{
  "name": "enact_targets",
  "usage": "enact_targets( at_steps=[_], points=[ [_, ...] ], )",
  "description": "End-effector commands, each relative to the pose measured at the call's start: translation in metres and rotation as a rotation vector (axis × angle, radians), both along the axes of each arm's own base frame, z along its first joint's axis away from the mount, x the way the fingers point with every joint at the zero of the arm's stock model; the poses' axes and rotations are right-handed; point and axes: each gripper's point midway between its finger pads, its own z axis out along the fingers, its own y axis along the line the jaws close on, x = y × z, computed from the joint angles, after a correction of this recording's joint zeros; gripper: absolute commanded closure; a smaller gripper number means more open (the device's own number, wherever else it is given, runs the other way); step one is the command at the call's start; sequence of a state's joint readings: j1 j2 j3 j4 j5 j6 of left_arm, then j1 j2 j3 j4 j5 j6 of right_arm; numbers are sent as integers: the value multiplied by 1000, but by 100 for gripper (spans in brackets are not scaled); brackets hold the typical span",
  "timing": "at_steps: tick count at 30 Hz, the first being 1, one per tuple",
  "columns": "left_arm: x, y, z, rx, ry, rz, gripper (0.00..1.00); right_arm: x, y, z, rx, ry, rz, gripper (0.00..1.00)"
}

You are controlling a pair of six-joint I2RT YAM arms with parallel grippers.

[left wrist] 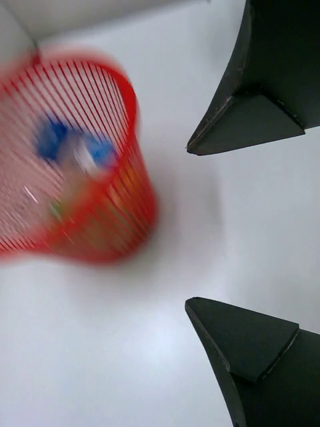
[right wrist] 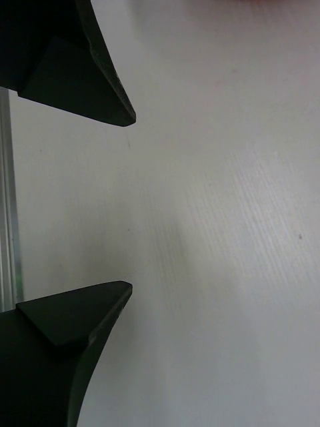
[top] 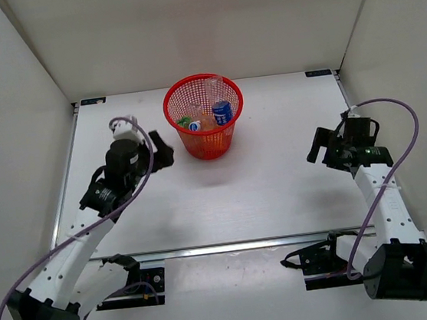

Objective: Put the plastic bottles in the bin

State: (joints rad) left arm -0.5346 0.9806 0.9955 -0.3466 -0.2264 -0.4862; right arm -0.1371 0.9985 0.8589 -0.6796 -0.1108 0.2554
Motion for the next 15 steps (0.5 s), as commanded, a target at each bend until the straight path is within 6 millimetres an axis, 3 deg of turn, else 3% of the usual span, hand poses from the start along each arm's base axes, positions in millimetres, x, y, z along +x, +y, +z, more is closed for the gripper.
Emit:
enact_targets(
  at_steps=[1, 2, 5, 7, 11, 15],
  points=[
    [-68, 64, -131, 163, 482, 124, 2, -9, -4, -1, -49, 51, -4, 1],
    [-77, 78, -143, 154, 506, 169, 1, -9, 0, -2, -41, 42, 7, 1],
    [-95, 108, -148, 156, 527, 255, 2, -8, 8, -7, -25, 56, 49, 1],
    [-96, 120, -140, 172, 497, 312, 1, -7, 10, -4, -33, 61, 56, 1],
    [-91, 121, -138, 208, 481, 298, 1, -10, 22, -16, -3, 104, 99, 1],
    [-86, 115, -138, 186, 469, 281, 1, -13, 35, -13, 2, 101, 131, 1]
  ],
)
